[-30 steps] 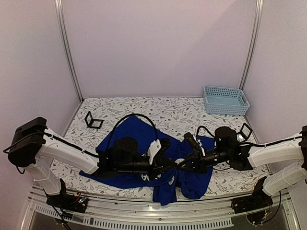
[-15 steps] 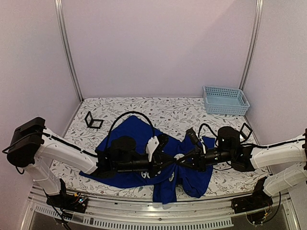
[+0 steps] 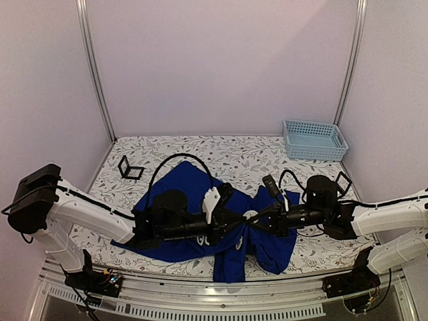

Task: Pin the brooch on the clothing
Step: Pin the brooch onto the flattened clothing.

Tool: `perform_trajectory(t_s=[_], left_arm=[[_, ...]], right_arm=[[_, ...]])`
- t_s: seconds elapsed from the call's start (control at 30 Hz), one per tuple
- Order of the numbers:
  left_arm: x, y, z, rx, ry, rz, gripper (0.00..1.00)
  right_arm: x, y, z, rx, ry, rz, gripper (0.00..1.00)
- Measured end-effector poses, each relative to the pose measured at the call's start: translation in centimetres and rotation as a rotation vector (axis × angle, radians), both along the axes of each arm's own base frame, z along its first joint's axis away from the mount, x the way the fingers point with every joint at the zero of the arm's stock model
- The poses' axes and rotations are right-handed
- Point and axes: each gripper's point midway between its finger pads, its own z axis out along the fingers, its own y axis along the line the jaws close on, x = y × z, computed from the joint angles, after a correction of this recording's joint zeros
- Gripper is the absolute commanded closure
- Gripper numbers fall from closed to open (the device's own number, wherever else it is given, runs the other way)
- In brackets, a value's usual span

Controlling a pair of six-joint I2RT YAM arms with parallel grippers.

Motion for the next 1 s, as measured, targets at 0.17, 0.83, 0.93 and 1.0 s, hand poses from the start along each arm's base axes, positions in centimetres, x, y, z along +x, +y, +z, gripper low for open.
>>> perform_trajectory(t_s=[0.17,0.83,0.93,1.0], left_arm=[[0.1,0.1,0.7,-0.022,-0.008,0.016,1.0],[0.1,0.4,1.5,-0.033,-0.022,0.041,1.0],[0.2,0.4,1.4,-0.028,-0.023,0.047,1.0],[0.3,0.3,1.5,-0.023,-0.026,0.052,1.0]], right_arm=[[0.1,0.0,0.7,0.022,-0.007,-0.007,0.96],[0.2,0.1,1.6,0.056,0.0,-0.011,0.93],[0.4,0.1,1.5,0.055,0.014,-0.018,0.91],[0.5,0.0,1.5,0.057,0.029,-0.025,0.9]])
